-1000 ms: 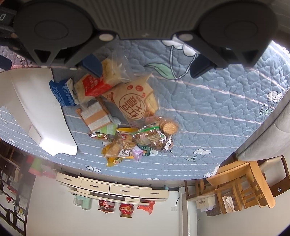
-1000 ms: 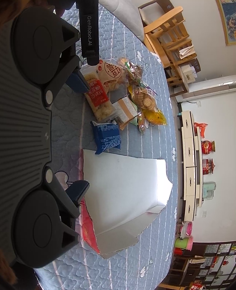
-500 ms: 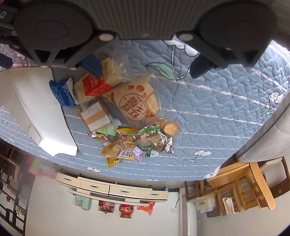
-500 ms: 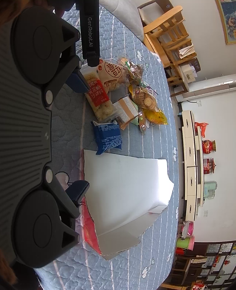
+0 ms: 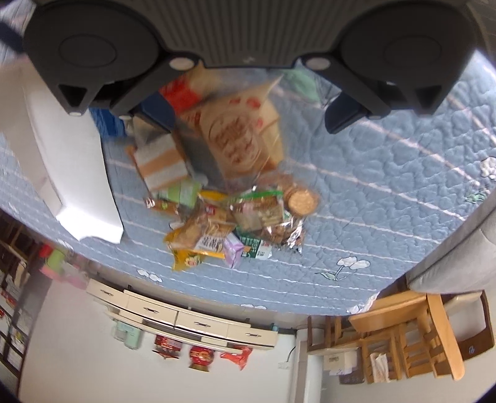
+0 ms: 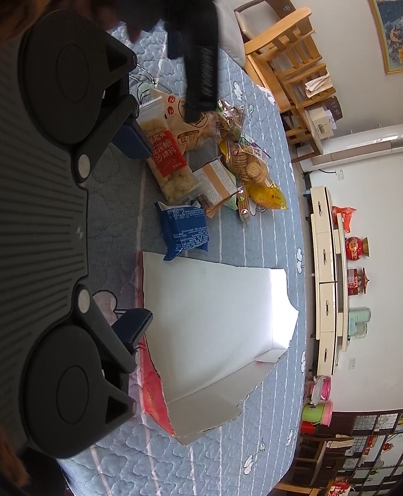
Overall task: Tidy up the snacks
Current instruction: 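Grasp the round bread bag with the left tool while the right tool grasps the red-label cracker bag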
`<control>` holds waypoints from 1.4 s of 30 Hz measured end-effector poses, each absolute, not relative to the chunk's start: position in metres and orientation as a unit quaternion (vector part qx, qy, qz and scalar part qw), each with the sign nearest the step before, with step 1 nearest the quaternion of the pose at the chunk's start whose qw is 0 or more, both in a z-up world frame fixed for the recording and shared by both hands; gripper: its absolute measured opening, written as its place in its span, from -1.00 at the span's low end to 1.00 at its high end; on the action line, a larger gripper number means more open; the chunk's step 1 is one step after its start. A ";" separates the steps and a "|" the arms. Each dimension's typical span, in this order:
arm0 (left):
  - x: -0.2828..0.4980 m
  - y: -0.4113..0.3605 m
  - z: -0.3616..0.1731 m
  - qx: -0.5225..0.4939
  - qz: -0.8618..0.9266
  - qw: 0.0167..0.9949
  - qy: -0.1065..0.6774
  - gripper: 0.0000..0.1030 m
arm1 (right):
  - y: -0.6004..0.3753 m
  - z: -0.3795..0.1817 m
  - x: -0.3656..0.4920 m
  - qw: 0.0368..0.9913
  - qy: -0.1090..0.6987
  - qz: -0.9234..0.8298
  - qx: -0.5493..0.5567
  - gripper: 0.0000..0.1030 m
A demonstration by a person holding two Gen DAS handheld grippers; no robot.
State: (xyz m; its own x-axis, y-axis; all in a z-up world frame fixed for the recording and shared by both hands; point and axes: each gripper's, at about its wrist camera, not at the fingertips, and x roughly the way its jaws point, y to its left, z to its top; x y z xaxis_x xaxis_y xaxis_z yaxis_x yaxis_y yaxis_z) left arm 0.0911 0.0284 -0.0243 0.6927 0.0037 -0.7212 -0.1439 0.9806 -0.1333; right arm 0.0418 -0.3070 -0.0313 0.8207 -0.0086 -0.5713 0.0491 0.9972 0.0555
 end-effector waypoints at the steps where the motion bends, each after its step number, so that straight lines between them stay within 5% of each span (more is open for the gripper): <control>1: 0.099 0.027 -0.026 -0.092 0.044 0.914 0.393 0.98 | -0.307 -0.032 0.042 0.953 0.299 -0.015 0.034 1.00; 6: 0.138 0.020 -0.050 -0.064 0.067 0.891 0.445 0.96 | -0.302 -0.033 0.044 0.951 0.307 -0.004 0.032 1.00; 10: 0.137 0.034 -0.065 -0.088 0.032 0.891 0.445 0.65 | -0.296 -0.035 0.047 0.948 0.316 0.014 0.030 1.00; 11: 0.133 0.036 -0.064 -0.082 0.026 0.895 0.438 0.44 | -0.295 -0.036 0.048 0.947 0.318 0.019 0.030 1.00; 30: 0.050 0.106 -0.051 -0.053 0.050 0.920 0.385 0.36 | -0.244 -0.061 0.133 0.909 0.393 0.012 0.138 1.00; 32: 0.048 0.105 -0.051 -0.051 0.048 0.922 0.380 0.35 | -0.239 -0.061 0.139 0.917 0.381 0.004 0.120 0.66; 34: 0.046 0.105 -0.049 -0.056 0.045 0.924 0.376 0.35 | -0.236 -0.059 0.141 0.921 0.373 0.015 0.113 0.10; 36: 0.043 0.106 -0.047 -0.061 0.044 0.926 0.370 0.35 | -0.237 -0.057 0.137 0.923 0.370 0.035 0.103 -0.12; 42: 0.032 0.100 -0.040 -0.064 0.038 0.931 0.358 0.35 | -0.227 -0.045 0.098 0.940 0.334 0.074 -0.014 -0.19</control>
State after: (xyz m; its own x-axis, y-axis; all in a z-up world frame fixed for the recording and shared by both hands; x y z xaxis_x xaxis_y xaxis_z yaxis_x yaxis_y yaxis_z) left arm 0.0319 0.0997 -0.0398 0.7407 0.0245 -0.6714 -0.1167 0.9888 -0.0927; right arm 0.0976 -0.2269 -0.0454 0.7662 0.1298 -0.6293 -0.1478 0.9887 0.0239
